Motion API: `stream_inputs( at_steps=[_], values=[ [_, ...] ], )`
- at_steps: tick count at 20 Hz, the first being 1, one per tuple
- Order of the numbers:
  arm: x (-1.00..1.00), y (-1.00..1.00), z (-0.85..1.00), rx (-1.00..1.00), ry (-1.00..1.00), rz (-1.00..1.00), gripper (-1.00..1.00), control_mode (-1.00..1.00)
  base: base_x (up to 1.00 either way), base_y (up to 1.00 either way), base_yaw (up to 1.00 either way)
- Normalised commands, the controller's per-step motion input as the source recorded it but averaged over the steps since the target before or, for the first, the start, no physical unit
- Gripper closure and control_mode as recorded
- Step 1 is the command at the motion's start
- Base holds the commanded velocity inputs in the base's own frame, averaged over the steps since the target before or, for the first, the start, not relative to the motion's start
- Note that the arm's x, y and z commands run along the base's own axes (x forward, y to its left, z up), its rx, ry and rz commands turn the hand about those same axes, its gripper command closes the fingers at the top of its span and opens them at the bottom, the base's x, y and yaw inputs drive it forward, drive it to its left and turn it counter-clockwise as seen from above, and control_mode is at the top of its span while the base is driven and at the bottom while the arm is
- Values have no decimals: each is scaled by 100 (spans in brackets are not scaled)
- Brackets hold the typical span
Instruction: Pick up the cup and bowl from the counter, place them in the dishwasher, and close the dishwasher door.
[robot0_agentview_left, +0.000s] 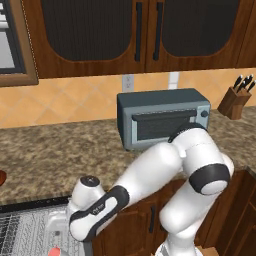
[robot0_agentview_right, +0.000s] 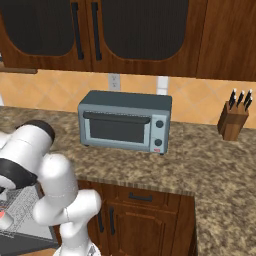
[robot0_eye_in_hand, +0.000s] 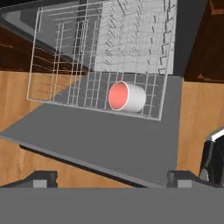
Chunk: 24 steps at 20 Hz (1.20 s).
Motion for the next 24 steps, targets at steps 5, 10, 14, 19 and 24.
stream_inputs(
  at_steps=[5, 10, 14, 19, 24],
  values=[
    [39, 53, 100, -50, 39, 0, -100, -100, 0, 0, 0],
    [9, 82, 100, -30, 10, 0, -100, -100, 0, 0, 0],
    [31, 93, 82, -28, 9, -12, -100, -100, 0, 0, 0],
    [39, 25, 6, 0, 1, -4, -100, -100, 0, 0, 0],
    [35, 19, 0, 1, -17, 8, -100, -100, 0, 0, 0]
  ],
)
